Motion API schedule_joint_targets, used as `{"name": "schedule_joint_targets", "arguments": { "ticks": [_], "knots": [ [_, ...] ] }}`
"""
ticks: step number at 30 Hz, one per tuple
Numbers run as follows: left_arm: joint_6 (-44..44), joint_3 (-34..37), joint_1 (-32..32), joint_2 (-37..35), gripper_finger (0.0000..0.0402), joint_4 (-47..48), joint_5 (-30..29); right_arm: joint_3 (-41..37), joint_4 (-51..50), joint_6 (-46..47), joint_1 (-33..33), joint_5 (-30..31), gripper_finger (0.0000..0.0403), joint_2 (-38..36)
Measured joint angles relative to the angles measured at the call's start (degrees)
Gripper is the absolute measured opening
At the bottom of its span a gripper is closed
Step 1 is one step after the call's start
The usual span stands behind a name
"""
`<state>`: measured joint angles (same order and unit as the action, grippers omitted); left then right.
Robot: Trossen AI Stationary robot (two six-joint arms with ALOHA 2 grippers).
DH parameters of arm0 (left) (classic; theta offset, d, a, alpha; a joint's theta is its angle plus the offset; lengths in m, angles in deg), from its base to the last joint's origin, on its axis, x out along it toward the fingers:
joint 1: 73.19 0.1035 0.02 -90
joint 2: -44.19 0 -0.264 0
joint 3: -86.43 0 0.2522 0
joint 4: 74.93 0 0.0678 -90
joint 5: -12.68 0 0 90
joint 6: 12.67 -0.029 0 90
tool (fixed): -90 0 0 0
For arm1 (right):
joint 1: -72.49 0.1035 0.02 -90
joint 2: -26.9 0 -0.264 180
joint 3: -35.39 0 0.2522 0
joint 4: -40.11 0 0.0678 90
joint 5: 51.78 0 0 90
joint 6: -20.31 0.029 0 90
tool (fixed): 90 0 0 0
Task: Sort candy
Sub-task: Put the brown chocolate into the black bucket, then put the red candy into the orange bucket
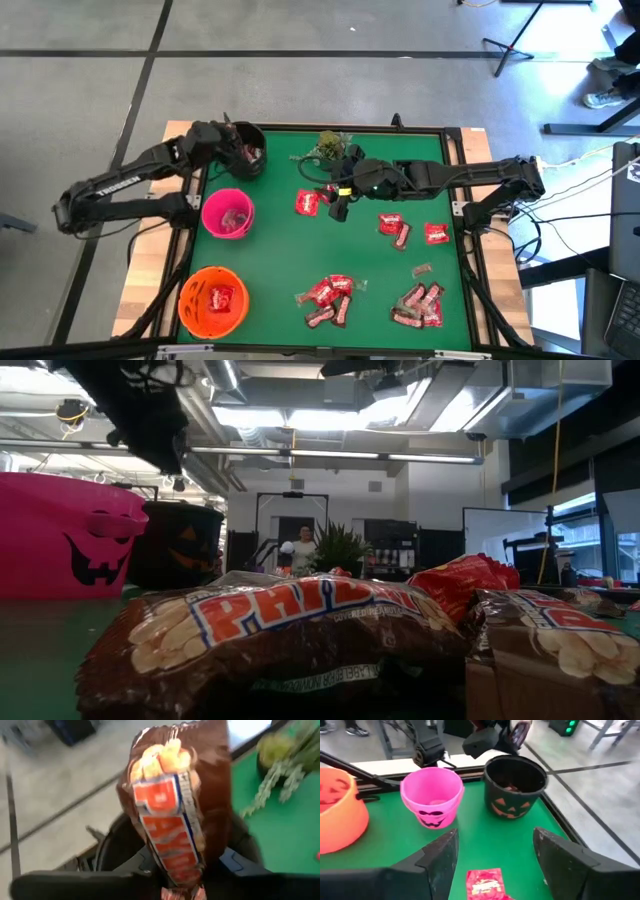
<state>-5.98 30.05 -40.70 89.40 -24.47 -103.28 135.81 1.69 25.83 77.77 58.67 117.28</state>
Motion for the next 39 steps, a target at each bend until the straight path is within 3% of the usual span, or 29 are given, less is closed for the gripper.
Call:
{"name": "schedule_joint_targets", "arguments": {
  "ticks": [6, 11, 14, 20, 22, 31, 39],
  "knots": [
    [-1.1, -0.6, 5.3, 5.2, 0.0165, 1.8, 6.1, 0.0, -3.1, 0.0, 0.0, 2.1, 0.0248, -0.3],
    [-2.4, -0.8, 5.9, 6.1, 0.0221, 1.1, 7.7, 0.0, -8.0, 2.4, 0.0, 2.7, 0.0248, -1.8],
    [-2.4, -3.1, 5.5, 5.7, 0.0238, 1.0, 12.5, 0.0, -12.3, 4.9, 0.0, 2.7, 0.0248, -2.9],
    [-3.9, -8.5, 1.9, 0.8, 0.0228, -4.7, 32.7, 0.0, -21.7, 10.3, 0.0, 3.1, 0.0248, -4.8],
    [-4.0, -8.3, -0.6, -1.6, 0.0218, -7.7, 36.4, 0.0, -26.3, 13.3, 0.0, 3.0, 0.0248, -4.8],
    [-2.5, -4.8, -13.1, -9.6, 0.0182, -22.0, 39.2, 0.0, -53.3, 32.6, 8.0, 14.3, 0.0248, -4.8],
    [-2.8, 2.2, -19.8, -9.9, 0.0164, -31.6, 37.5, -3.0, -54.3, 40.0, 14.4, 15.7, 0.0248, -4.7]
  ]
}}
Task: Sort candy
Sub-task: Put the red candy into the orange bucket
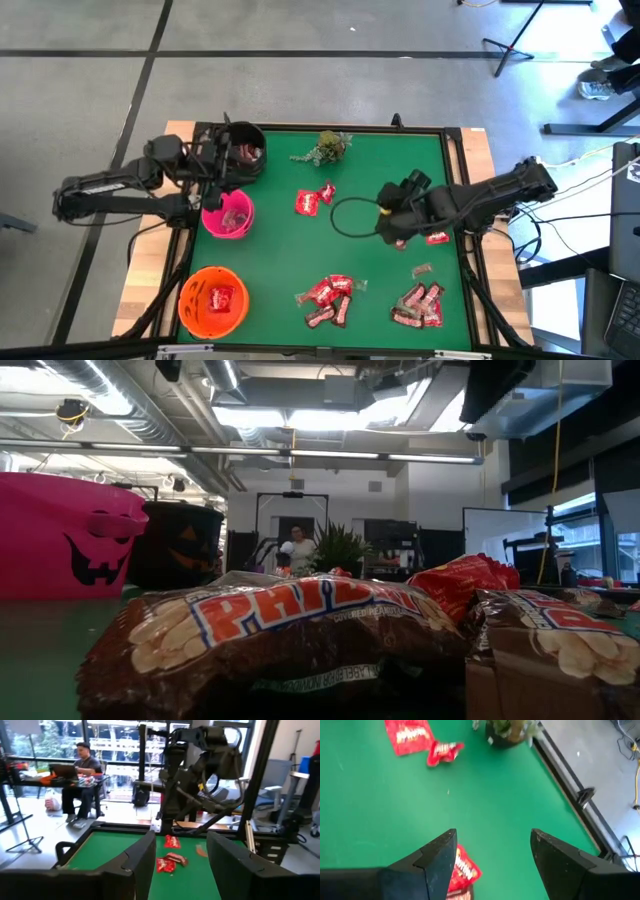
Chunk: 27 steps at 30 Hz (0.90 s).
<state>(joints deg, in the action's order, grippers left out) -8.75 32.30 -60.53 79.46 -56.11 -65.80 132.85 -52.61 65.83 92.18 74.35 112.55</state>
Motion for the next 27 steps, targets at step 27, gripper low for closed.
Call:
{"name": "schedule_joint_targets", "arguments": {
  "ticks": [27],
  "knots": [
    [-0.8, 1.8, -7.7, 8.3, 0.0159, -5.1, -7.9, -43.4, 12.4, 19.0, -7.8, -35.2, 0.0248, -9.2]
  ]
}}
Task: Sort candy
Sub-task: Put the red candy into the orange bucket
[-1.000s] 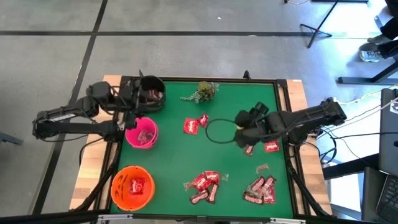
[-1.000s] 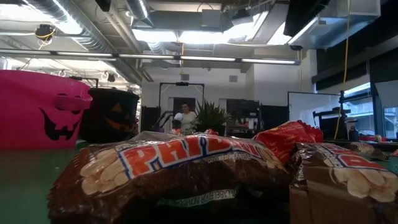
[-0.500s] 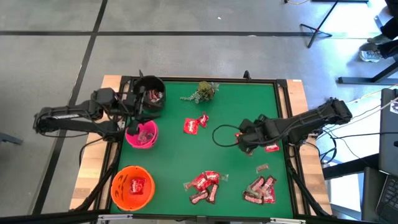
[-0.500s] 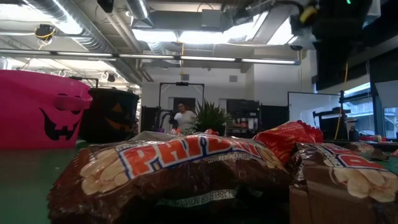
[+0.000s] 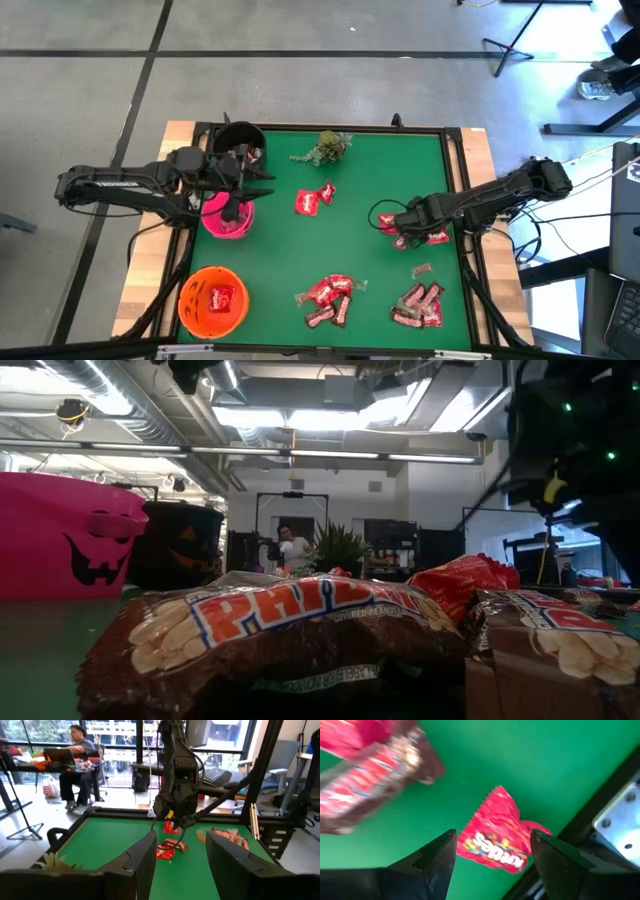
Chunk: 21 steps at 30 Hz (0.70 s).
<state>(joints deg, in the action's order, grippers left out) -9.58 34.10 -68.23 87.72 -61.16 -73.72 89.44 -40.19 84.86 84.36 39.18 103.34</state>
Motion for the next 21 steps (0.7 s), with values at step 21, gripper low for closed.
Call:
{"name": "schedule_joint_targets", "arguments": {
  "ticks": [21],
  "knots": [
    [1.3, 0.0, -4.4, 3.5, 0.0159, -3.7, 0.1, -5.0, 5.1, 7.1, 0.1, -7.0, 0.0246, 6.6]
  ]
}}
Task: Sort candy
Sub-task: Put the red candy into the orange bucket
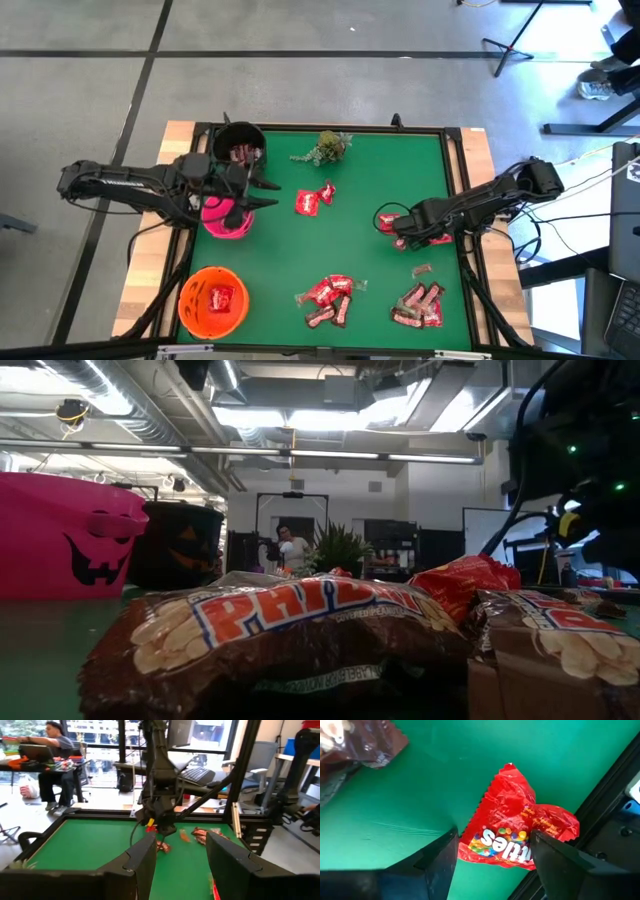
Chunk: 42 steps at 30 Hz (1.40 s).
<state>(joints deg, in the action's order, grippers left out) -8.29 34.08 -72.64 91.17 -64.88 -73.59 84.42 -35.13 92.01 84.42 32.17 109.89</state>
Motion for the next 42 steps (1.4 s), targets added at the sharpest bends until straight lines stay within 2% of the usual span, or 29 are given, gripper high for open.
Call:
{"name": "schedule_joint_targets", "arguments": {
  "ticks": [2, 5, 12, 14, 16, 20, 26, 30, 33, 35, 38, 42],
  "knots": [
    [0.0, 0.0, -0.4, 0.0, 0.0159, -0.2, -0.1, 0.1, 0.1, -1.1, 0.0, 0.0, 0.0234, 0.7],
    [0.0, 0.0, -0.6, 0.0, 0.0159, -0.4, -0.9, 0.2, 0.5, -1.8, 0.0, 0.0, 0.0193, 0.7],
    [0.0, 0.0, -0.6, 0.0, 0.0159, -1.3, -1.7, 3.2, -0.9, -6.4, 0.0, 3.4, 0.0046, 0.7],
    [0.1, 0.0, -0.8, 0.0, 0.0159, -2.1, -1.3, 4.9, -3.2, -7.5, 0.1, 4.9, 0.0017, 0.7],
    [0.1, 0.0, -1.2, 0.0, 0.0159, -2.6, -1.2, 7.5, -5.9, -7.7, 0.1, 6.8, 0.0010, 0.7],
    [0.1, 0.0, -1.8, -0.2, 0.0159, -3.1, -1.2, 14.1, -10.3, -9.0, 0.1, 10.6, 0.0021, 0.7],
    [0.1, 0.0, -2.6, -0.2, 0.0159, -2.8, -1.2, 26.0, -9.6, -15.1, 0.1, 19.3, 0.0006, 0.7],
    [-1.8, 0.0, -2.9, -0.1, 0.0159, 0.0, -1.3, 33.5, -0.8, -23.0, 0.1, 27.4, 0.0017, 0.7],
    [-2.0, 0.0, -2.9, 0.4, 0.0159, 3.1, -1.4, 36.9, 12.2, -33.3, 0.1, 30.0, 0.0019, 0.6],
    [-2.0, 0.0, -2.9, 0.3, 0.0159, 5.1, -1.4, 37.6, 23.4, -41.3, 0.0, 28.3, 0.0014, 0.6],
    [-2.1, 0.0, -2.9, 0.3, 0.0159, 7.1, -1.4, 37.8, 37.7, -50.6, 0.0, 22.4, 0.0009, 0.6],
    [-4.9, 0.0, -4.2, 1.0, 0.0159, 6.8, -1.2, 37.8, 48.4, -57.4, -0.4, 15.3, 0.0013, 0.6]
  ]
}}
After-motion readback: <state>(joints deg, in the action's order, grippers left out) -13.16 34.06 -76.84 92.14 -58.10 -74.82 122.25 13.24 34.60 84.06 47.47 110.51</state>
